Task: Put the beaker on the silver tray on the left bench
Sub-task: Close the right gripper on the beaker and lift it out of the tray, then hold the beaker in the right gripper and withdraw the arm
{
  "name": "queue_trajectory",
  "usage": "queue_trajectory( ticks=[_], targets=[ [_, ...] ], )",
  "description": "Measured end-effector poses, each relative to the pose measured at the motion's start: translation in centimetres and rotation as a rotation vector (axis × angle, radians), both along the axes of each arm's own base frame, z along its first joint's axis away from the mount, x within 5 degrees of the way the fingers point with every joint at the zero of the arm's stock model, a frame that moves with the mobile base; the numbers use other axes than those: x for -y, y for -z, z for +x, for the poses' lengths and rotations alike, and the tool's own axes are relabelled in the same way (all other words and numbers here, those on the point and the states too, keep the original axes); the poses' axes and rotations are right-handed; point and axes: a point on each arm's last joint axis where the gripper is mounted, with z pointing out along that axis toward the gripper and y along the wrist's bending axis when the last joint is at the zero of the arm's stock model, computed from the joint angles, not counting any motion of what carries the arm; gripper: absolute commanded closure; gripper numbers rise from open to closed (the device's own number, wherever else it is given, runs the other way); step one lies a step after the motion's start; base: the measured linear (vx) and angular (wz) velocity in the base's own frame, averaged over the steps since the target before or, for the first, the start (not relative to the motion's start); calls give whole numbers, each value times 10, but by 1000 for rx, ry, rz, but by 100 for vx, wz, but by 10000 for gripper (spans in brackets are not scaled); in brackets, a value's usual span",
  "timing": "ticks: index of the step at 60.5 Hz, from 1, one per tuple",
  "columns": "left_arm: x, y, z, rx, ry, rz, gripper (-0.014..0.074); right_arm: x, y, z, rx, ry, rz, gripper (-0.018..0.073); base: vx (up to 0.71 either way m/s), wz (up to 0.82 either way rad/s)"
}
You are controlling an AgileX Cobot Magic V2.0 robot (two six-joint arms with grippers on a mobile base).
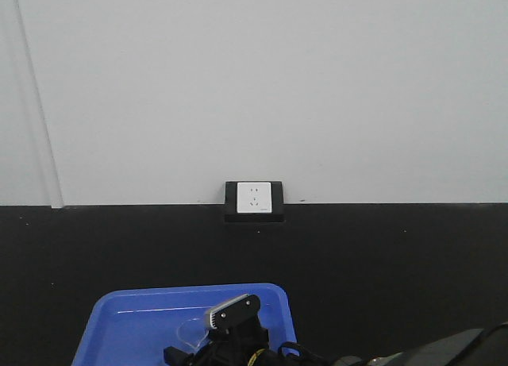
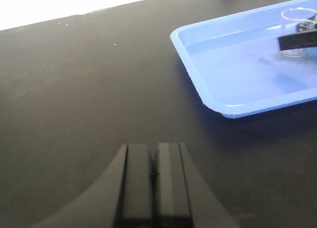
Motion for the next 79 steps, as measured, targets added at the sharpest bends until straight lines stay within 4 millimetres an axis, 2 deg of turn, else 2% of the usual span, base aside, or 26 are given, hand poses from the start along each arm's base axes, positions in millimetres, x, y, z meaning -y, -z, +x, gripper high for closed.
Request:
queue_trajectory(
  ticks=[5, 8, 13, 19, 25, 30, 37, 42, 46, 61, 71, 79],
  targets=[
    [0, 0, 0, 0, 0, 0, 595, -3, 1, 5, -12, 11, 25, 44, 0, 0],
    [0, 0, 0, 0, 0, 0, 595, -5, -1, 8, -14, 16, 34, 118, 0, 0],
    [0, 0, 0, 0, 0, 0, 595, -6, -3, 9, -12, 18, 40, 295, 0, 0],
    [0, 0, 0, 0, 0, 0, 595, -5, -9, 10, -27, 25, 15, 568, 0, 0],
    [0, 0, 0, 0, 0, 0, 595, 0, -21, 9, -89, 56, -64, 576, 0, 0],
    [0, 0, 0, 0, 0, 0, 595, 8, -43, 7, -156, 118, -144, 575, 0, 0],
    [0, 0, 0, 0, 0, 0, 595, 32, -88, -7, -185, 209, -294, 573, 0, 0],
    [0, 0, 0, 0, 0, 0, 595, 53, -116, -27, -162, 237, -362, 571, 0, 0],
    [0, 0, 0, 0, 0, 0, 595, 69, -130, -44, -143, 246, -394, 571, 0, 0],
    [0, 0, 0, 0, 0, 0, 595, 133, -176, -135, -62, 266, -350, 571, 0, 0],
    [0, 0, 0, 0, 0, 0, 595, 172, -190, -196, 23, 286, -263, 571, 0, 0],
    [0, 0, 0, 0, 0, 0, 595, 198, -187, -236, 95, 299, -196, 571, 0, 0]
  ],
)
